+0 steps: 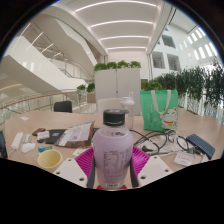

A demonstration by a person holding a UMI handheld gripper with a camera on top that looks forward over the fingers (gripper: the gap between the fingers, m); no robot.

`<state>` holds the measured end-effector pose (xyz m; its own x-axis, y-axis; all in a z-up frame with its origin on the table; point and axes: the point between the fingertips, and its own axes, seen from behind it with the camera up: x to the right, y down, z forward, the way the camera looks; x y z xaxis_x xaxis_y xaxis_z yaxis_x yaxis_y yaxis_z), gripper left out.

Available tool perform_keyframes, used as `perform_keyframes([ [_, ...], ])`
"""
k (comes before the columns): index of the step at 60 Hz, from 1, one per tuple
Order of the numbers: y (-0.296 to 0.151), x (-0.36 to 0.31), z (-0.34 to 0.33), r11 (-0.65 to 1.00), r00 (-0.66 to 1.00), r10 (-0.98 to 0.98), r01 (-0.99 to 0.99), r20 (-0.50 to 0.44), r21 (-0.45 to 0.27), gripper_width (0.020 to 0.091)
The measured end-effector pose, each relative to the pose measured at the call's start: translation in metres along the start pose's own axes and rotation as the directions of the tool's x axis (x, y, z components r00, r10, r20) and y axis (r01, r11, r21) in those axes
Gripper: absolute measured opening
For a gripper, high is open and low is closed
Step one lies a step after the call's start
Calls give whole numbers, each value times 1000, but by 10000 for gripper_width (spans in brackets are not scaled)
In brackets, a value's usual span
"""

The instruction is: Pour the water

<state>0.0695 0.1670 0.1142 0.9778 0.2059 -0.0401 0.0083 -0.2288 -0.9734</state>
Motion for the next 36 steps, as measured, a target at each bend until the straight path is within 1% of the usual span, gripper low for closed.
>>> perform_keyframes([
  [6,22,-1,1,999,999,-26,27,28,-41,509],
  [7,36,-5,13,999,999,-21,23,37,-47,512],
  [9,42,-2,3,998,999,-12,15,53,-64,516],
  [13,64,-6,-2,993,997,-17,26,74,-116,526],
  [14,58,-6,7,995,996,-17,24,83,-93,525],
  [15,60,-7,3,996,996,-20,27,82,-89,522],
  [22,60,-6,3,995,996,-23,31,88,-93,522],
  [25,62,-7,2,995,996,-17,25,85,-98,540],
  [28,63,-8,-1,991,996,-16,27,87,-128,570],
  [30,67,-8,-5,986,996,-12,26,86,-162,591],
  [32,73,-6,-11,980,997,-4,20,78,-199,659],
  [34,76,-5,-17,973,998,8,8,67,-230,751],
  [35,76,-6,-22,971,998,15,0,63,-238,797],
  [36,76,-7,-26,970,998,22,-6,62,-241,828],
])
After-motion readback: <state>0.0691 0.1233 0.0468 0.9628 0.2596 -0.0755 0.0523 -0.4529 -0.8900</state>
